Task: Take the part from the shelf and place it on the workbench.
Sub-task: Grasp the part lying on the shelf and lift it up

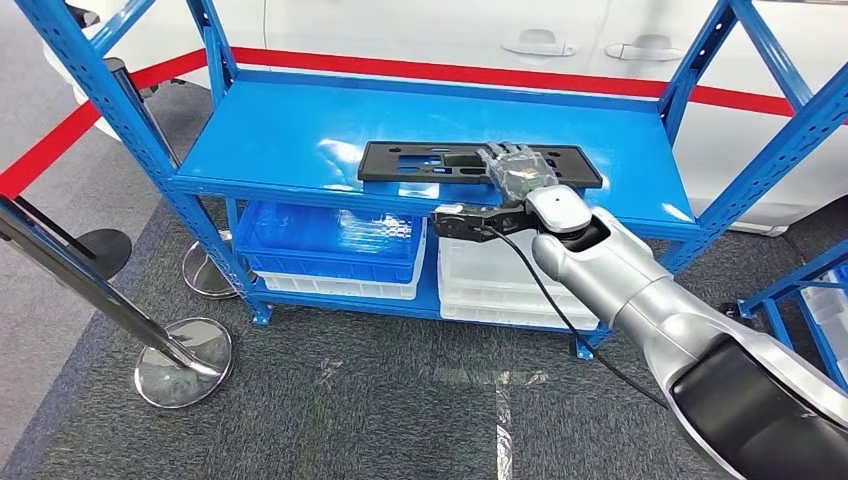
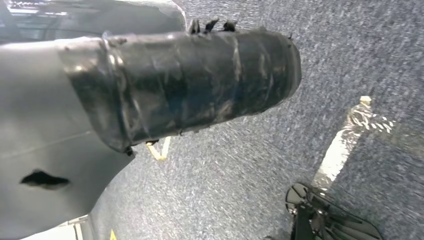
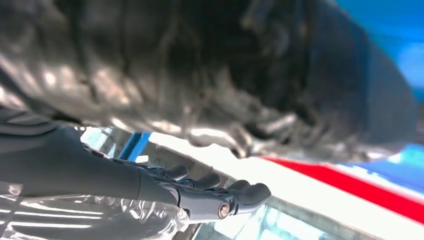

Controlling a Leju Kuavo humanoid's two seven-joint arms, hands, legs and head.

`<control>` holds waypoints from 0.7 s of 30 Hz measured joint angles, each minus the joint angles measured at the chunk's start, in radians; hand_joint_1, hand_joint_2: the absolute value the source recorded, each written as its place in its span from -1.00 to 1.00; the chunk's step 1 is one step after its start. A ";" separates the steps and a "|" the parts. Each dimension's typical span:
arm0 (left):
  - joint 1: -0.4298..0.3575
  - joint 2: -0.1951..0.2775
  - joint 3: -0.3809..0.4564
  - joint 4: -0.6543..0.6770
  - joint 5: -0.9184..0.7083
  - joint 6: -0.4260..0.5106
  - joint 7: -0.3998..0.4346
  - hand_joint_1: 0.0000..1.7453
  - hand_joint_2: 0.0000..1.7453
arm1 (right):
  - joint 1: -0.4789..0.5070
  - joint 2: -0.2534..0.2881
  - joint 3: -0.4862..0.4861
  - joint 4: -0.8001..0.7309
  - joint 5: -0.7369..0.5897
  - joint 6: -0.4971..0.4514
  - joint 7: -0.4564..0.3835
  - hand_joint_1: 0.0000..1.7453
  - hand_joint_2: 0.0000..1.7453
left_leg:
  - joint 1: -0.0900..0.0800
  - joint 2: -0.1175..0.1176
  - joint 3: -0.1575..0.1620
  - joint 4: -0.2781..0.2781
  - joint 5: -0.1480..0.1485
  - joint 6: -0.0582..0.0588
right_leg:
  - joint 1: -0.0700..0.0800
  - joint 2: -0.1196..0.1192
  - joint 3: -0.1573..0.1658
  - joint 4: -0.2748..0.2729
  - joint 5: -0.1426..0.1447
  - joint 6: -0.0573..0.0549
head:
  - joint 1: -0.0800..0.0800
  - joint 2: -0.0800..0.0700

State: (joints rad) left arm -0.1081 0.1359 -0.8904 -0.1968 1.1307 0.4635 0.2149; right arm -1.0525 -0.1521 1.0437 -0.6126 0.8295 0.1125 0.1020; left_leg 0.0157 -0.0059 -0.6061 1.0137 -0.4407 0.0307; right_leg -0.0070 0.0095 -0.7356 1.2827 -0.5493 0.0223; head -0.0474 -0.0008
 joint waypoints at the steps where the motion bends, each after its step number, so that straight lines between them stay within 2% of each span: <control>1: 0.000 0.001 0.000 0.000 0.000 0.000 -0.001 -1.00 -1.00 | 0.007 -0.004 0.000 0.002 -0.001 0.002 0.000 -1.00 -1.00 | 0.000 -0.001 0.003 0.001 -0.004 0.001 | -0.002 0.000 -0.016 0.016 0.010 0.001 | 0.000 0.000; 2: 0.001 0.001 0.000 0.000 0.000 0.000 0.000 -1.00 -1.00 | 0.012 -0.008 0.000 0.004 -0.001 0.002 0.000 -1.00 -1.00 | 0.001 -0.003 0.007 0.003 -0.008 0.000 | -0.004 -0.001 -0.015 -0.005 0.036 0.001 | 0.000 0.000; 4: 0.003 0.001 0.000 0.000 0.000 0.001 0.001 -1.00 -1.00 | 0.015 -0.014 0.000 0.006 -0.001 0.001 0.000 -1.00 -1.00 | 0.002 -0.004 0.016 0.009 -0.020 -0.005 | -0.005 -0.002 0.029 -0.124 0.110 -0.002 | 0.000 0.000; 5: 0.002 0.002 0.000 0.000 0.000 0.002 0.002 -1.00 -1.00 | 0.014 -0.016 -0.001 0.007 -0.001 0.000 0.000 -1.00 -1.00 | 0.001 -0.004 0.018 0.012 -0.026 -0.010 | -0.003 -0.002 0.056 -0.182 0.132 -0.004 | 0.000 0.000; 6: 0.001 0.002 0.000 0.000 0.000 0.002 0.002 -1.00 -1.00 | 0.014 -0.018 -0.001 0.008 0.000 -0.001 0.000 -1.00 -1.00 | 0.000 -0.004 0.018 0.014 -0.030 -0.015 | -0.002 -0.002 0.074 -0.222 0.142 -0.006 | 0.000 0.000; 8: -0.001 0.004 0.000 0.000 0.000 0.003 0.005 -1.00 -1.00 | 0.017 -0.021 -0.001 0.009 0.000 -0.002 -0.001 -1.00 -1.00 | -0.003 -0.005 0.018 0.012 -0.032 -0.025 | 0.003 0.000 0.088 -0.245 0.137 -0.013 | -0.002 0.000; 11: 0.000 0.005 0.000 0.000 -0.005 0.003 0.008 -1.00 -1.00 | 0.020 -0.024 -0.001 0.010 0.003 0.000 -0.003 -1.00 0.50 | -0.002 -0.002 0.021 0.013 -0.041 -0.040 | -0.001 0.002 0.094 -0.252 0.136 -0.029 | -0.005 0.000; 12: 0.000 0.005 0.000 0.000 -0.007 0.002 0.008 -1.00 -1.00 | 0.020 -0.025 -0.002 0.010 0.004 0.002 -0.004 -1.00 1.00 | -0.002 -0.001 0.009 0.042 -0.057 -0.044 | -0.003 0.002 0.099 -0.256 0.135 -0.034 | -0.007 0.000; 13: 0.000 0.005 0.000 0.000 -0.008 0.002 0.006 -1.00 -1.00 | 0.022 -0.026 -0.002 0.010 0.006 0.003 -0.006 -1.00 1.00 | -0.002 0.000 -0.014 0.092 -0.081 -0.048 | -0.005 0.002 0.105 -0.259 0.134 -0.039 | -0.009 0.000; 15: 0.000 0.005 0.000 0.000 -0.008 0.001 -0.002 -1.00 -1.00 | 0.031 -0.026 -0.002 0.010 0.008 0.005 -0.009 -1.00 1.00 | -0.003 0.001 -0.088 0.232 -0.133 -0.050 | -0.002 0.002 0.113 -0.260 0.129 -0.047 | -0.013 0.000; 16: 0.000 0.005 0.000 0.000 -0.008 0.000 -0.006 -1.00 -1.00 | 0.038 -0.026 -0.002 0.011 0.008 0.006 -0.009 -1.00 1.00 | -0.003 0.001 -0.121 0.285 -0.144 -0.049 | 0.001 0.002 0.116 -0.260 0.126 -0.049 | -0.013 0.000; 17: 0.001 0.004 0.000 0.000 -0.008 0.000 -0.010 -1.00 -1.00 | 0.044 -0.026 -0.002 0.012 0.009 0.006 -0.009 -1.00 1.00 | -0.004 0.001 -0.139 0.304 -0.136 -0.047 | 0.004 0.002 0.119 -0.260 0.124 -0.051 | -0.012 0.000; 18: 0.002 0.004 0.000 0.000 -0.008 -0.001 -0.013 -1.00 -1.00 | 0.049 -0.026 -0.002 0.013 0.009 0.005 -0.009 -1.00 1.00 | -0.005 0.001 -0.138 0.284 -0.110 -0.042 | 0.007 0.003 0.122 -0.259 0.121 -0.053 | -0.013 0.000; 20: 0.002 0.004 0.000 0.000 -0.008 -0.001 -0.016 -1.00 -1.00 | 0.052 -0.026 -0.002 0.014 0.010 0.004 -0.009 -1.00 1.00 | -0.011 0.001 -0.086 0.151 -0.029 -0.024 | 0.012 0.005 0.133 -0.260 0.115 -0.053 | -0.012 0.000; 21: 0.002 0.005 0.000 0.000 -0.008 -0.002 -0.017 -1.00 -1.00 | 0.051 -0.026 -0.002 0.014 0.011 0.004 -0.009 -1.00 1.00 | -0.015 0.001 -0.055 0.085 -0.002 -0.014 | 0.016 0.005 0.136 -0.260 0.112 -0.052 | -0.011 0.000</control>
State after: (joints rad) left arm -0.1061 0.1411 -0.8904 -0.1966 1.1229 0.4620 0.1981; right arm -1.0018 -0.1782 1.0422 -0.5988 0.8405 0.1163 0.0927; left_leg 0.0008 -0.0049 -0.6607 1.0989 -0.4427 0.0165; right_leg 0.0087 0.0148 -0.5996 1.0225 -0.4375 -0.0300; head -0.0584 -0.0008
